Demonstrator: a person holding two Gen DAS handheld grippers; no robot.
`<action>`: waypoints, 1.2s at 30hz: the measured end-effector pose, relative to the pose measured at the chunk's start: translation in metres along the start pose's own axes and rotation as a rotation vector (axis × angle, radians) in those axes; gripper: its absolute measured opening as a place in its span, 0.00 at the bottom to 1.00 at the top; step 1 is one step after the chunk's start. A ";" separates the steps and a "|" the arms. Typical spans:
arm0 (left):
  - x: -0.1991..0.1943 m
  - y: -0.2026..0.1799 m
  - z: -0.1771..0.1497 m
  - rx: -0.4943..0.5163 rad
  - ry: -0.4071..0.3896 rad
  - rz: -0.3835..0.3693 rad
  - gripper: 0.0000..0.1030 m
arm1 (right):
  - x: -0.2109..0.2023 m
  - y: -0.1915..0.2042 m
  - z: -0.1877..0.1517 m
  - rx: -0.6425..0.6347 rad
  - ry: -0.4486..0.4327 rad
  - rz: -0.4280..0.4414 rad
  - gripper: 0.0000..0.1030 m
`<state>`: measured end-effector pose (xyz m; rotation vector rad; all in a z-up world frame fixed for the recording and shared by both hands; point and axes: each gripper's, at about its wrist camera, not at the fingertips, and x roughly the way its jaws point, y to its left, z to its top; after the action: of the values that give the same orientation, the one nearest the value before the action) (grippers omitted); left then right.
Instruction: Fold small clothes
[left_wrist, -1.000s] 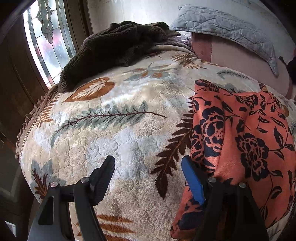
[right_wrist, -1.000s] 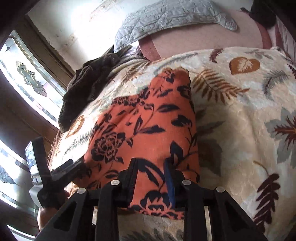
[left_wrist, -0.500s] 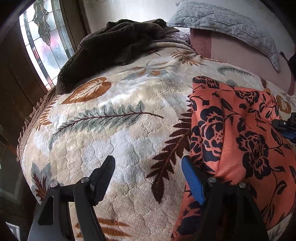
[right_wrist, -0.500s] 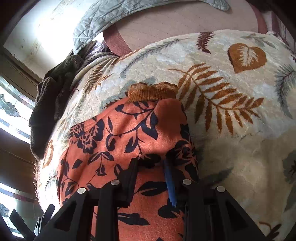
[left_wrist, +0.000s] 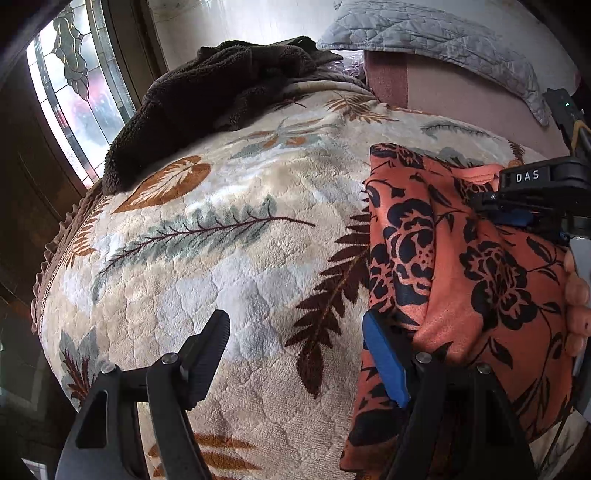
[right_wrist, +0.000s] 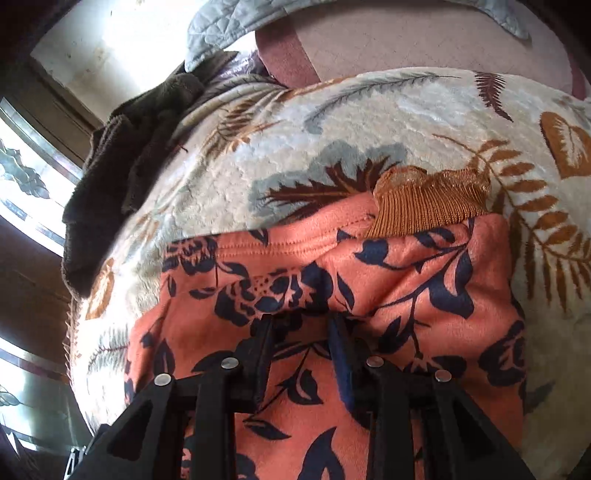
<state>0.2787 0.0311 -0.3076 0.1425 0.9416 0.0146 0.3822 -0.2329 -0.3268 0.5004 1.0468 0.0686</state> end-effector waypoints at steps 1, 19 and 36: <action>0.000 0.002 0.001 -0.009 0.000 -0.004 0.73 | -0.002 -0.002 0.001 0.019 0.001 0.014 0.32; -0.004 0.003 -0.001 -0.020 -0.018 -0.002 0.73 | -0.125 -0.016 -0.126 -0.201 0.030 0.012 0.33; 0.000 0.004 -0.001 -0.025 -0.019 -0.009 0.73 | -0.132 -0.024 -0.141 -0.226 -0.020 0.054 0.33</action>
<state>0.2777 0.0355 -0.3076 0.1155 0.9223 0.0162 0.1922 -0.2411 -0.2867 0.3235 0.9919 0.2265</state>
